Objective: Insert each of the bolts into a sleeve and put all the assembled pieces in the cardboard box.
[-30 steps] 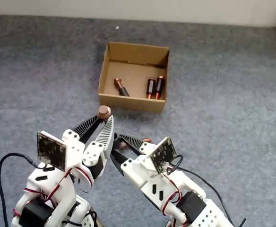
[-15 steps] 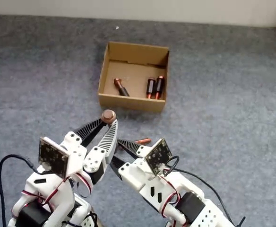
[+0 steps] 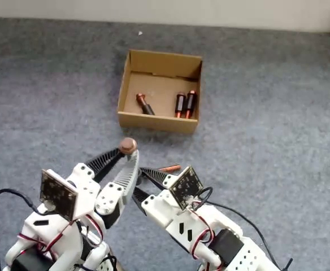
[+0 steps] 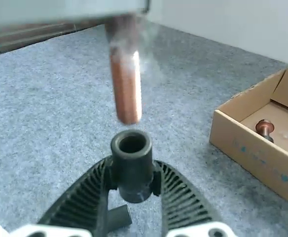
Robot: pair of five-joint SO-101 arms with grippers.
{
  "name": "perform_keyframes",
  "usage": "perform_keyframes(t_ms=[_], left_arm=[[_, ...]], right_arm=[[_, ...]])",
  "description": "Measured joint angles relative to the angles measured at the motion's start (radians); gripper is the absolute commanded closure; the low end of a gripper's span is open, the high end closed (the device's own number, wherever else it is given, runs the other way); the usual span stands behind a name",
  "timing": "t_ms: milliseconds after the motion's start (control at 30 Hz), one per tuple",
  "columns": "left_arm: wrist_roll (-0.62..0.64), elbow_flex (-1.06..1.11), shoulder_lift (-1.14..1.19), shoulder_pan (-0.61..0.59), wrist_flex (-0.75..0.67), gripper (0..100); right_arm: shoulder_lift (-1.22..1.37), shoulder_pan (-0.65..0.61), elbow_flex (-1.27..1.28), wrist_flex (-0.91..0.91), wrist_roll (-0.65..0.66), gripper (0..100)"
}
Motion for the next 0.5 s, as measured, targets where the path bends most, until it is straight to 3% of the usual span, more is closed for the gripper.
perform_keyframes(t_ms=[300,500], left_arm=[[0.000,0.038,0.000,0.048,0.011,100],[0.000,0.046,0.003,-0.002,0.020,100]], right_arm=[[0.000,-0.002,0.000,0.003,0.006,99.3],[0.000,0.012,0.000,0.003,0.008,99.3]])
